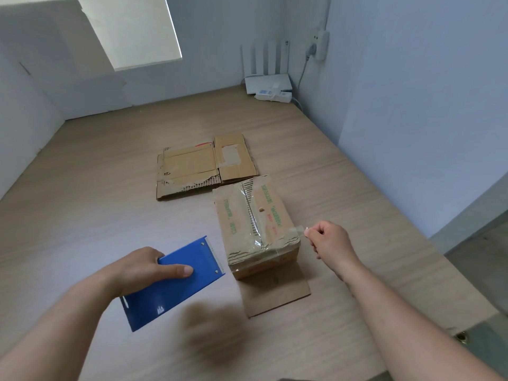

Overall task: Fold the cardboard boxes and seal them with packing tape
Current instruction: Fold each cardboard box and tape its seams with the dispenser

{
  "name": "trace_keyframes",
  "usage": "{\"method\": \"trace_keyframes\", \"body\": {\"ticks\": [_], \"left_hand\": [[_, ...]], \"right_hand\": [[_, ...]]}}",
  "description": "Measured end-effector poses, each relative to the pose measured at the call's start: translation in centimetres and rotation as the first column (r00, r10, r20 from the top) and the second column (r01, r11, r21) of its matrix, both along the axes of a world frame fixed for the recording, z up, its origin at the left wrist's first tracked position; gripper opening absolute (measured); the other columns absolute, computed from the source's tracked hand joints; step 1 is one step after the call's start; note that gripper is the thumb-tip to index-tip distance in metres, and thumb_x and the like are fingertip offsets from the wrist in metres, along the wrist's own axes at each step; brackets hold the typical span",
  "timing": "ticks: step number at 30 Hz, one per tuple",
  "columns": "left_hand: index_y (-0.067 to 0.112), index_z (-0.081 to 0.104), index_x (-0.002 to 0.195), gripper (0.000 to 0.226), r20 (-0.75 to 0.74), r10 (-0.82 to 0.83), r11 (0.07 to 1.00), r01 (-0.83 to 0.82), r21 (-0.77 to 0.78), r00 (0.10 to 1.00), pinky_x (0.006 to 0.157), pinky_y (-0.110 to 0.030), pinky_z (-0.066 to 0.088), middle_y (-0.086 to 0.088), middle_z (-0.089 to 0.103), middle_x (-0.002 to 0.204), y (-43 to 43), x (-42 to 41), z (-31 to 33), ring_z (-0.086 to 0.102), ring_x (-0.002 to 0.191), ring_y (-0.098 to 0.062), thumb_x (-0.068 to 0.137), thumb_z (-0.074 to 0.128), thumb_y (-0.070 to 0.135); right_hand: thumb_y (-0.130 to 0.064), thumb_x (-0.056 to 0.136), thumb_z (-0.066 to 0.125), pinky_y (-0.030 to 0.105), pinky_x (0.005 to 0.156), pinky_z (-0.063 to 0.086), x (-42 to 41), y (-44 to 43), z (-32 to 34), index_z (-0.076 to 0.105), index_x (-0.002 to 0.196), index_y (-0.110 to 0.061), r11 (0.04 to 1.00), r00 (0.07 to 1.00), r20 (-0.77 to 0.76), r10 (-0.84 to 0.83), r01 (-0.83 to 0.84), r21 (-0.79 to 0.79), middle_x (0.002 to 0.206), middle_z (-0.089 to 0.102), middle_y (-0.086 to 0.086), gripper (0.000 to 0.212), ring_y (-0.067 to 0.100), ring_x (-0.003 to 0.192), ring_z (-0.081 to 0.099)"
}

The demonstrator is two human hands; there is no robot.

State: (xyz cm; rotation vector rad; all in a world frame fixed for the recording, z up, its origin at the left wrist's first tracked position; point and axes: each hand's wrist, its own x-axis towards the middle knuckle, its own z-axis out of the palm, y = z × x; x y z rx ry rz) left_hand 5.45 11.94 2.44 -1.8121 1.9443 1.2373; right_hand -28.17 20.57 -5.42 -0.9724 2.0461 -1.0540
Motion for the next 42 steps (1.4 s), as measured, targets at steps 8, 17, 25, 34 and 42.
{"method": "trace_keyframes", "body": {"ticks": [8, 17, 25, 34, 42], "left_hand": [[0.016, 0.071, 0.082, 0.072, 0.075, -0.017, 1.000, 0.018, -0.009, 0.997, 0.063, -0.026, 0.045, 0.002, 0.073, 0.073, -1.6, -1.4, -1.1, 0.069, 0.069, -0.017, 0.042, 0.065, 0.076], [0.020, 0.070, 0.085, 0.076, 0.142, 0.001, 0.997, -0.011, 0.071, 0.990, 0.065, -0.027, 0.044, 0.003, 0.072, 0.079, -2.5, -2.3, -4.0, 0.069, 0.073, -0.015, 0.039, 0.063, 0.080], [0.019, 0.073, 0.081, 0.079, 0.034, 0.044, 0.994, -0.048, 0.099, 0.998, 0.062, -0.026, 0.046, 0.007, 0.072, 0.068, -1.6, -2.2, -5.4, 0.070, 0.066, -0.012, 0.035, 0.064, 0.083], [0.015, 0.069, 0.085, 0.057, -0.092, 0.175, 0.982, -0.168, 0.083, 0.980, 0.062, -0.026, 0.048, 0.000, 0.072, 0.078, 1.8, -5.3, -6.3, 0.070, 0.070, -0.017, 0.069, 0.068, 0.069], [0.013, 0.070, 0.087, 0.060, -0.097, 0.214, 0.970, -0.200, 0.135, 0.972, 0.062, -0.028, 0.048, -0.003, 0.073, 0.078, 2.4, -3.6, -4.2, 0.070, 0.069, -0.019, 0.066, 0.070, 0.070]], "right_hand": [[-0.015, 0.089, 0.054, 0.028, 0.058, 0.044, -0.1, -0.3, -1.4, 0.054, 0.067, -0.014, 0.996, 0.998, -0.022, -0.065, 0.066, 0.057, 0.066, 0.057, 0.002, 0.022, 0.020, 0.062, 0.052], [-0.015, 0.089, 0.055, 0.036, 0.062, 0.050, 0.7, -1.5, -2.5, 0.058, 0.072, -0.009, 0.977, 0.998, 0.055, -0.024, 0.012, 0.211, 0.068, 0.058, 0.006, 0.018, 0.022, 0.061, 0.052], [-0.032, 0.088, 0.062, 0.029, 0.071, 0.039, 0.1, 0.8, -3.2, 0.062, 0.098, -0.013, 0.944, 0.951, -0.167, -0.261, 0.288, 0.164, 0.100, 0.064, 0.007, 0.021, 0.029, 0.098, 0.060], [-0.032, 0.094, 0.055, 0.033, 0.082, 0.041, 2.8, -2.4, -3.1, 0.060, 0.106, -0.008, 0.968, 0.950, -0.191, -0.245, 0.252, 0.010, 0.107, 0.061, 0.010, 0.028, 0.029, 0.103, 0.053], [-0.030, 0.088, 0.063, 0.045, 0.090, 0.044, 1.7, -3.3, -3.1, 0.058, 0.085, -0.022, 0.961, 0.958, -0.086, -0.274, 0.275, 0.005, 0.092, 0.064, 0.000, 0.009, 0.027, 0.094, 0.057]]}}
